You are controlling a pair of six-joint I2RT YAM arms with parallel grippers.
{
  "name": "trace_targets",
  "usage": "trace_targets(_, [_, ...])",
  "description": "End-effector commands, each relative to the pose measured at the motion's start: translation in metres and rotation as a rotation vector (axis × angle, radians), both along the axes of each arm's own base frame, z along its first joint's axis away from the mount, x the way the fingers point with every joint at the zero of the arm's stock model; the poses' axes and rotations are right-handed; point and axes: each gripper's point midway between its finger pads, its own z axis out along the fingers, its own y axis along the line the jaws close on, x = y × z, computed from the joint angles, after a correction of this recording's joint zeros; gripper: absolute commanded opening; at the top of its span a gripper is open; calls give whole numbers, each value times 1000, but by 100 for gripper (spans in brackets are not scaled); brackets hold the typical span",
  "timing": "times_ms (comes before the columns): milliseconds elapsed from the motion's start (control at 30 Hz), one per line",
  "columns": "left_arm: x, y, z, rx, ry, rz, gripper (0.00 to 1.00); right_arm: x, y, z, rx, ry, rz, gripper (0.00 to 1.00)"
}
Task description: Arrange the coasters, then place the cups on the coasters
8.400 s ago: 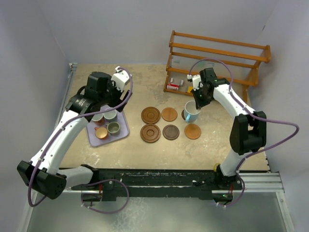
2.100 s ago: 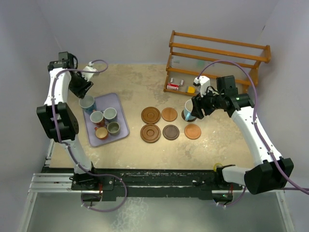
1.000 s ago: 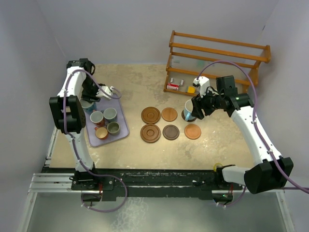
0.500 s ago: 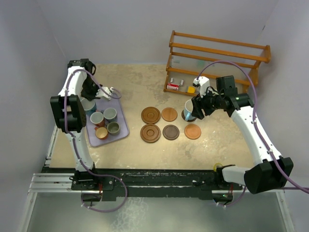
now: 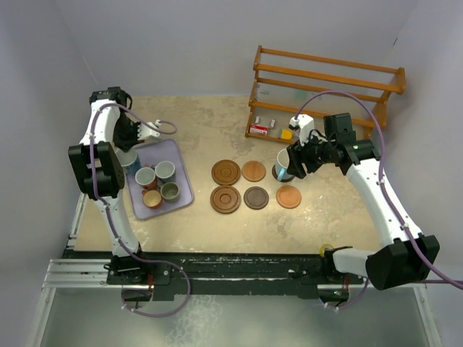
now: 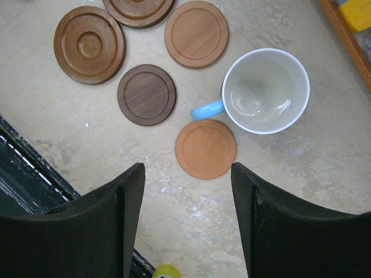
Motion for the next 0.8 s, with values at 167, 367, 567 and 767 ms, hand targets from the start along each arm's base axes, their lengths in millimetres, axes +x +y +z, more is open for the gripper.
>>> trace_targets(167, [9,14,11,-45,-80,279,14,-2,1,-1,1,6,20,63])
trace_targets(367, [12,6,7,-107,-53,311,30,-2,1,-2,-1,8,19,63])
trace_targets(567, [11,1,2,-145,-13,294,34,-1,1,-3,-4,11,21,63])
trace_targets(767, [10,0,-2,-174,16,297,34,-1,1,-4,-3,15,22,63])
